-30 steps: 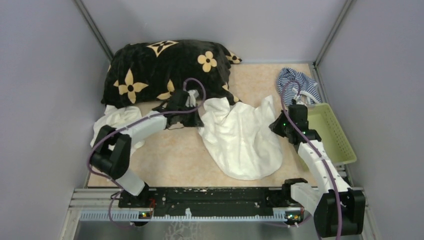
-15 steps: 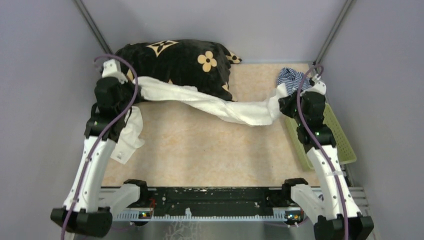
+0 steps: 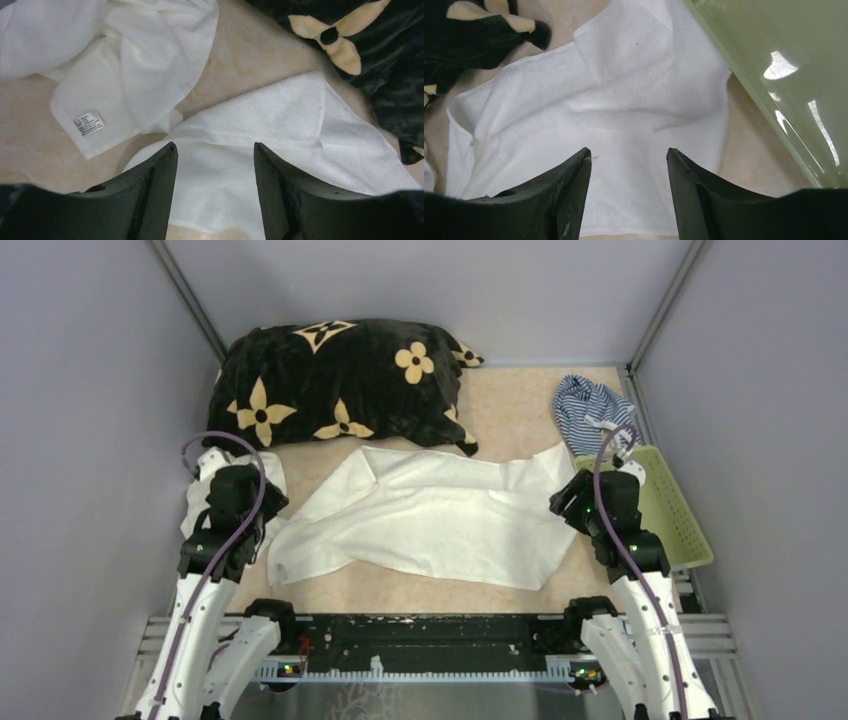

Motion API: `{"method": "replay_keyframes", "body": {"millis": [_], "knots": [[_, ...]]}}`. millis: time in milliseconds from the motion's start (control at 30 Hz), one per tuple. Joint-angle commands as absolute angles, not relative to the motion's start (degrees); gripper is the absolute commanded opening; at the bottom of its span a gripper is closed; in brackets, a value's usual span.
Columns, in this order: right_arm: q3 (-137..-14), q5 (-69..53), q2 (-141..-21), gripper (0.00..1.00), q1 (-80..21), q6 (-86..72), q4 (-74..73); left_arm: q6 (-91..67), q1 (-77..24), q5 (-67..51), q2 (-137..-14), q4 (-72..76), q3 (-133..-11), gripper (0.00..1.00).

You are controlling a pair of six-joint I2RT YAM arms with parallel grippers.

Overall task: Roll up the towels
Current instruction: Flatten out the towel at the center of the board.

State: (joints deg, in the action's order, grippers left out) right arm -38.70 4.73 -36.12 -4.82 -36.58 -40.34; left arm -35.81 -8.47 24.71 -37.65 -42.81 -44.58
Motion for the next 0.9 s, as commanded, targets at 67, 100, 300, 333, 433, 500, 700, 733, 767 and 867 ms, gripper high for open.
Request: {"method": "replay_keyframes", "body": {"millis": [67, 100, 300, 333, 433, 500, 700, 733, 767, 867], "knots": [[-44.21, -6.09, -42.23, 0.61, -4.92, -28.83, -35.12, -26.86, -8.09, 16.31, -45.2, -38.02, -50.02, 0.72], [-44.31, -8.19, -43.97, 0.62, -4.92, -28.3, -34.25, -25.48, -8.09, 13.06, -46.76, -36.56, -50.09, 0.74], [-43.64, -8.55, -53.18, 0.68, -10.5, -26.61, -30.28, -23.83, -8.29, -7.36, -57.69, -29.85, -48.99, 0.78], [-43.34, -7.43, -54.65, 0.69, -11.28, -26.63, -29.59, -24.25, -8.56, -10.71, -59.81, -28.74, -48.7, 0.78], [-43.3, -3.85, -58.73, 0.7, -11.46, -27.28, -27.89, -23.91, -10.8, -13.5, -66.11, -26.17, -48.7, 0.78], [-43.49, 0.53, -60.79, 0.74, -11.51, -28.11, -26.08, -23.05, -12.6, -13.29, -70.22, -25.18, -49.19, 0.79], [-45.53, 7.08, -68.89, 0.78, -9.3, -28.35, -20.36, -21.78, -12.92, -16.32, -81.25, -22.26, -50.77, 0.8], [-45.87, 8.36, -70.38, 0.79, -8.52, -27.75, -19.29, -21.49, -12.92, -16.59, -82.82, -21.92, -51.0, 0.8], [-46.27, 9.43, -72.02, 0.8, -7.63, -27.36, -18.44, -21.23, -12.92, -16.78, -84.09, -21.44, -51.01, 0.8], [-47.21, 11.58, -76.3, 0.81, -4.2, -27.09, -15.89, -21.09, -12.92, -18.08, -87.23, -18.82, -50.22, 0.8]]}}
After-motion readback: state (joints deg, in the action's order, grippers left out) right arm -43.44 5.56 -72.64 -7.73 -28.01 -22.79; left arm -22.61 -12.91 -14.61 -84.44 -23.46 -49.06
